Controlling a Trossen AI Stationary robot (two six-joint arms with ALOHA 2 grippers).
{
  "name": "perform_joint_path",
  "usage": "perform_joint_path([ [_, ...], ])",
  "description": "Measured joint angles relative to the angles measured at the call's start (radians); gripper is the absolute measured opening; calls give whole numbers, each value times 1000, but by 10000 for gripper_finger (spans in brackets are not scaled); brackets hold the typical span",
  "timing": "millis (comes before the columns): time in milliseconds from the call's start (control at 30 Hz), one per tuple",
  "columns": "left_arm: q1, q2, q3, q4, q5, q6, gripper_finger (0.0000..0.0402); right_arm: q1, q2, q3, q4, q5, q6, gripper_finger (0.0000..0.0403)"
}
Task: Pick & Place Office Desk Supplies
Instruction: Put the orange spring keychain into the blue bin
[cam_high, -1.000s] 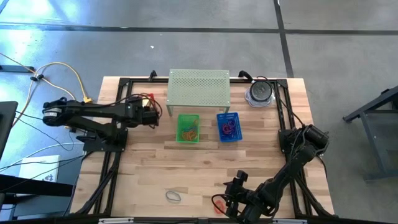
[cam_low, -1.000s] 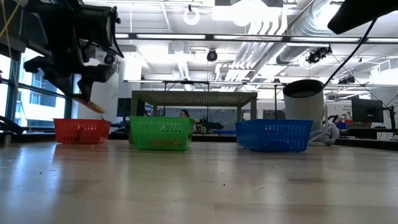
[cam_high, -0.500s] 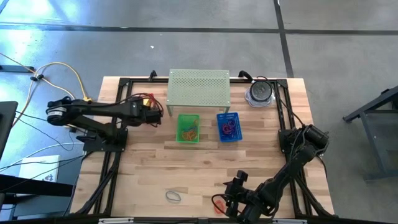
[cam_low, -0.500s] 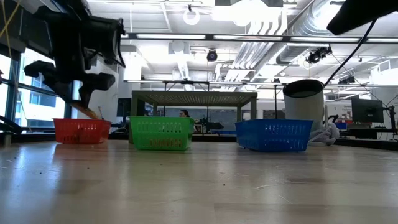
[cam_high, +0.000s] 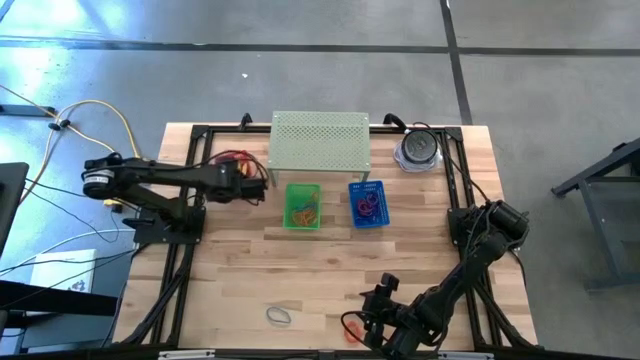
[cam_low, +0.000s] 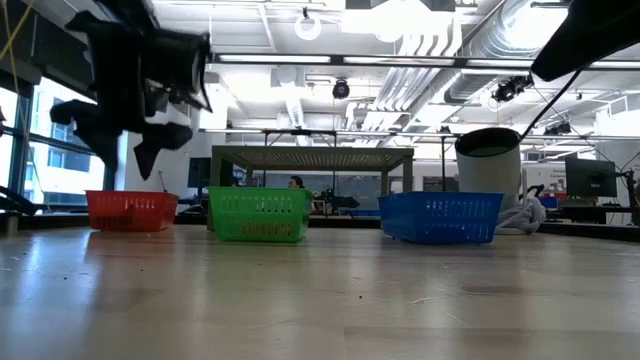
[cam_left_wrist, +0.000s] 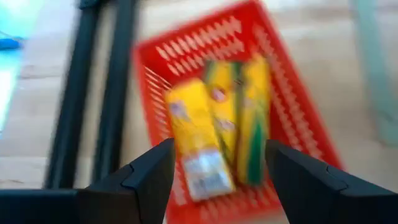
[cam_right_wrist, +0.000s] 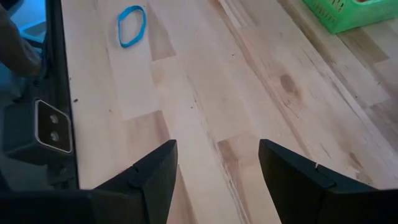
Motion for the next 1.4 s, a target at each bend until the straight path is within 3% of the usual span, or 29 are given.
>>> perform_joint_path([
  [167,-65,-58,89,-2,248,154,238,-1,0,0,-7,3,-17,215],
  [267,-152,-85,134,9,306,171,238,-1,0,0,-6,3,-19,215],
  [500,-432,-111,150,124,209,147,238,-11,0,0,8,3,-46,215],
  [733,-705,-39,149,316,56,227,238,-32,0,0,111,-1,-283,215],
  [833,-783,4,148,442,38,302,238,-42,0,0,115,-63,-351,215],
  [1133,-886,126,148,752,39,503,238,-97,0,0,115,-368,-430,215],
  [1400,-905,219,147,797,52,496,238,-113,13,-1,137,-429,-645,215],
])
